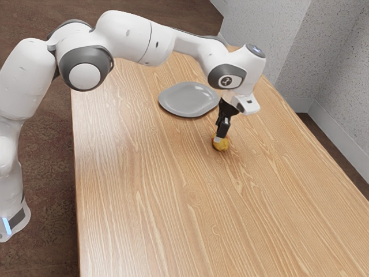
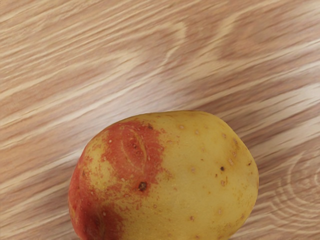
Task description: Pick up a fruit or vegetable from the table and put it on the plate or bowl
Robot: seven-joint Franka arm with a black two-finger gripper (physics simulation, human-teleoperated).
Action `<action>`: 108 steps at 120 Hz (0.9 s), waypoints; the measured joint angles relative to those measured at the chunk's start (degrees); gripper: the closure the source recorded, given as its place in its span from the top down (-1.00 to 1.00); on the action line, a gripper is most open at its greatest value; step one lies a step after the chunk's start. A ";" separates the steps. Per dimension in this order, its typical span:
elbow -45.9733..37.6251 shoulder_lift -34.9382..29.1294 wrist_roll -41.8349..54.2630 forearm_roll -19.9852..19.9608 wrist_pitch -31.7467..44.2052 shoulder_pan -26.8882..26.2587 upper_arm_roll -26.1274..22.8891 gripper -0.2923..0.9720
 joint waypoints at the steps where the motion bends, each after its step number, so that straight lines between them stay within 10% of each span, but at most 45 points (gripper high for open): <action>1: -0.10 0.00 0.02 0.00 0.05 0.00 -0.01 0.53; 84: -1.72 1.92 1.08 -3.11 5.58 0.12 -0.14 0.55; 108: -1.75 2.57 1.12 -3.13 6.02 0.35 -0.07 0.27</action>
